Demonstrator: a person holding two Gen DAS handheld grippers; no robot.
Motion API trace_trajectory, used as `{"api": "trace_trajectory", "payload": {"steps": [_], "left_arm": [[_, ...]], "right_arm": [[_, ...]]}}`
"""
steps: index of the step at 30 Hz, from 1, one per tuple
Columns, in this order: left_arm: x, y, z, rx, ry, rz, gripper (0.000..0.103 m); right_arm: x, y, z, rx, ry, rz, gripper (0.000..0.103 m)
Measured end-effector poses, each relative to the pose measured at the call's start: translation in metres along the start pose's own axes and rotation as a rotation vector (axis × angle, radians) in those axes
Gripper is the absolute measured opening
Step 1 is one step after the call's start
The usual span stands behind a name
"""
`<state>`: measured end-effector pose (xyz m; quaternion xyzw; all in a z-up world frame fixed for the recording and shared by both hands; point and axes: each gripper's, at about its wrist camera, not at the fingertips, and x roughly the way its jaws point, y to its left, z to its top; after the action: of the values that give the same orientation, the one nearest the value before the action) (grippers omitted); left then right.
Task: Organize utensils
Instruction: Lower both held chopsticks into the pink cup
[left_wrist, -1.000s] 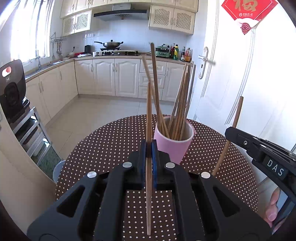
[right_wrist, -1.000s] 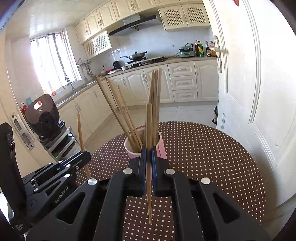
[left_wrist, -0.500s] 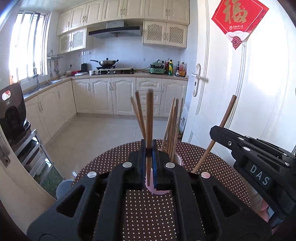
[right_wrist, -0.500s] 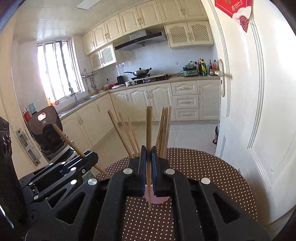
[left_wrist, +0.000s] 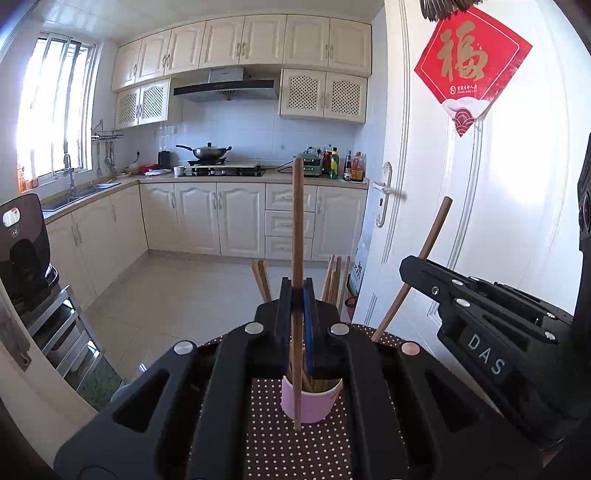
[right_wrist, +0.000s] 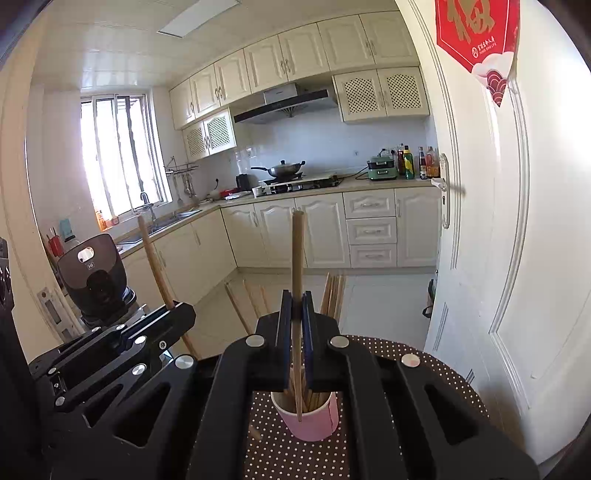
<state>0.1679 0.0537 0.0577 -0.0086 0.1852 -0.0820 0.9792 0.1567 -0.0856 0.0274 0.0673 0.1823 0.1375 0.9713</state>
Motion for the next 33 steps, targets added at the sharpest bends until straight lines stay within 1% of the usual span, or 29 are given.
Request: {"api": "trace_trajectory", "payload": {"steps": [9, 13, 18, 27, 33], "left_arm": [[0.011, 0.0, 0.018, -0.018, -0.028, -0.01, 0.006], [0.019, -0.002, 0.023, -0.016, -0.029, -0.015, 0.006], [0.032, -0.002, 0.022, -0.019, -0.019, -0.023, 0.006], [0.068, 0.003, 0.003, -0.032, 0.055, -0.01, 0.006], [0.087, 0.009, -0.013, -0.048, 0.108, -0.001, 0.006]], "right_arm": [[0.01, -0.004, 0.01, -0.004, -0.015, 0.005, 0.004], [0.017, -0.008, 0.013, 0.004, -0.016, 0.003, 0.004], [0.026, -0.014, 0.01, 0.01, -0.002, 0.002, 0.004], [0.051, -0.023, -0.003, 0.018, 0.057, -0.005, 0.004], [0.069, -0.029, -0.017, 0.027, 0.116, -0.01, 0.004]]}}
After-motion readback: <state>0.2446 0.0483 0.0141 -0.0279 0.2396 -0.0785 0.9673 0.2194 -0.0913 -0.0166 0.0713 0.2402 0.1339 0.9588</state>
